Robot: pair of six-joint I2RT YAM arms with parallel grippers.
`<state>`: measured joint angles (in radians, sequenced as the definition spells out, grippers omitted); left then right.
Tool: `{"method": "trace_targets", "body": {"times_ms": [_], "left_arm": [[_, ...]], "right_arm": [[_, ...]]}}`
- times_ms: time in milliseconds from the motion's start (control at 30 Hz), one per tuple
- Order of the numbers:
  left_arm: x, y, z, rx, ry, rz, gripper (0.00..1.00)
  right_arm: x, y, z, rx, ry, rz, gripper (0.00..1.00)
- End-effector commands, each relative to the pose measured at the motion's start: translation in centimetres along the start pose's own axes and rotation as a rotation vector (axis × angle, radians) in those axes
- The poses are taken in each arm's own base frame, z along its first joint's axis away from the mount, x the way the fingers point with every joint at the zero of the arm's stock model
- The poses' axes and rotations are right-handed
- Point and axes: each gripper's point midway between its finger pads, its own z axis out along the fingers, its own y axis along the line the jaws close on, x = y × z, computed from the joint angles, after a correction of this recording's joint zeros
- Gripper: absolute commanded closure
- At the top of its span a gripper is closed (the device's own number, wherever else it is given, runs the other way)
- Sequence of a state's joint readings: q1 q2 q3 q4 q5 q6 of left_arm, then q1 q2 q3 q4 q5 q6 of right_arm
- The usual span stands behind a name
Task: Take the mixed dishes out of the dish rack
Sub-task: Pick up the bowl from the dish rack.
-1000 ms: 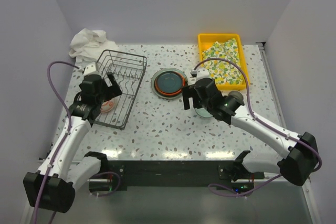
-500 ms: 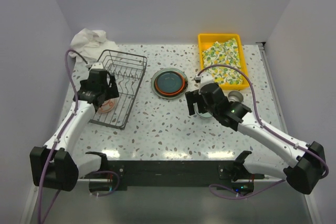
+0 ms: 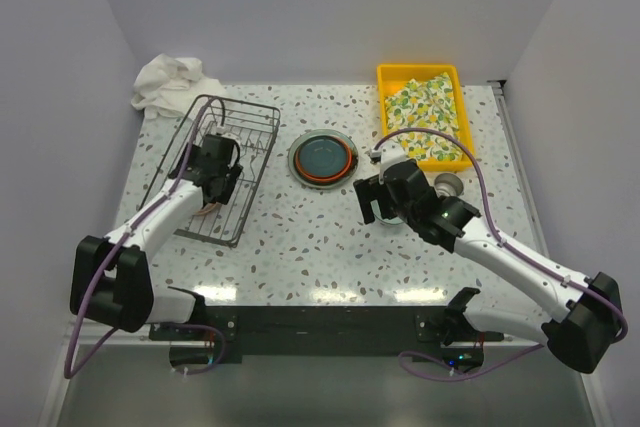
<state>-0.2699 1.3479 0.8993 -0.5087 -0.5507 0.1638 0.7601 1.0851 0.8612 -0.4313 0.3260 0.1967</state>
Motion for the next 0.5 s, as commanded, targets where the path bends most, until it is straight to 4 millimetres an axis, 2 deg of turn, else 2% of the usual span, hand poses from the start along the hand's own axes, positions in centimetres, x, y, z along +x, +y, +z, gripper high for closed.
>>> {"method": "trace_targets", "body": {"times_ms": [0, 200, 467], "left_arm": [[-1.2, 0.6, 0.5, -0.047, -0.059, 0.153, 0.02], [-0.8, -1.2, 0.8, 0.002, -0.079, 0.226, 0.02], [-0.1, -2.1, 1.8, 0.017, -0.061, 0.262, 0.03]], "right_arm": [[-0.7, -0.6, -0.6, 0.017, -0.034, -0.009, 0.01], [-0.5, -0.9, -0.6, 0.03, -0.024, -0.036, 0.01], [-0.2, -0.6, -0.1, 0.019, -0.01, -0.038, 0.01]]}}
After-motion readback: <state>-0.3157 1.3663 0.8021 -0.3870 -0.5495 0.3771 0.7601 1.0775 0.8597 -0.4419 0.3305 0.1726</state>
